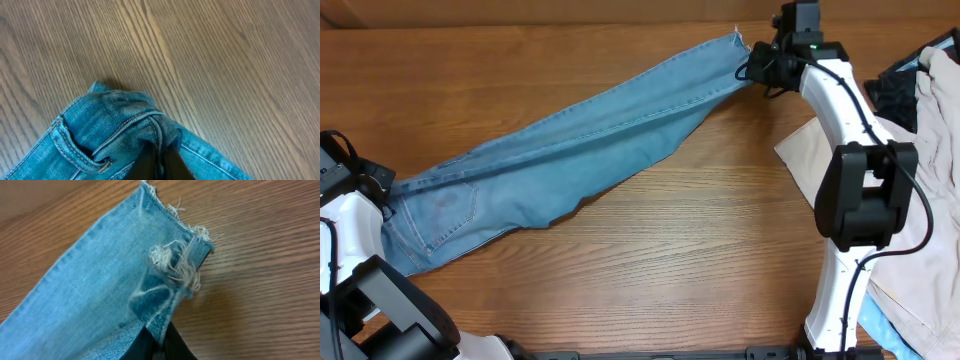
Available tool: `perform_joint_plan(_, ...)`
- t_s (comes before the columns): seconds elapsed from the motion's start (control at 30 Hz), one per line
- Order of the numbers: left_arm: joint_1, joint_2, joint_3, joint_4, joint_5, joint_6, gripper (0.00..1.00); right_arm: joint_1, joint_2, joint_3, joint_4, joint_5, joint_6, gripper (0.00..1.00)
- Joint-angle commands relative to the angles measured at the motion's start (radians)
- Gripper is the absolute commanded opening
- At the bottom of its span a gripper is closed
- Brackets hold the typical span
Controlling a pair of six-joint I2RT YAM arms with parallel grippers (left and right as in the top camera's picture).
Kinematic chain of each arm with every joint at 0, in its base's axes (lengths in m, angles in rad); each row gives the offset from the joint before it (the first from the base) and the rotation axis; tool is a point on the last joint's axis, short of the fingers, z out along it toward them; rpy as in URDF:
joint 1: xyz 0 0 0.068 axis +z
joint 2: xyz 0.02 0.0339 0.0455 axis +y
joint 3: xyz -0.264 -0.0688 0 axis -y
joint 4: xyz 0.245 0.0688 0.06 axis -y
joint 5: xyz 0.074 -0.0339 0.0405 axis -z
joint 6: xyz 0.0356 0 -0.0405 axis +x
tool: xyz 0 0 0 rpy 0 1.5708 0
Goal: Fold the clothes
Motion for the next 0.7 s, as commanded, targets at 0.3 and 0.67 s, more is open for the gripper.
perform_joint_plan(0.3,0.004,0.006,0.025,-0.013,-0.06,0.023,0.05,0.002,0.035,0.029,0.055,0.023,0.004,0.09)
perform_joint_plan(0.67,0.004,0.006,0.025,-0.021,-0.06,0.04,0.05,0.002,0.035,0.029,0.321,-0.196,0.0,0.56)
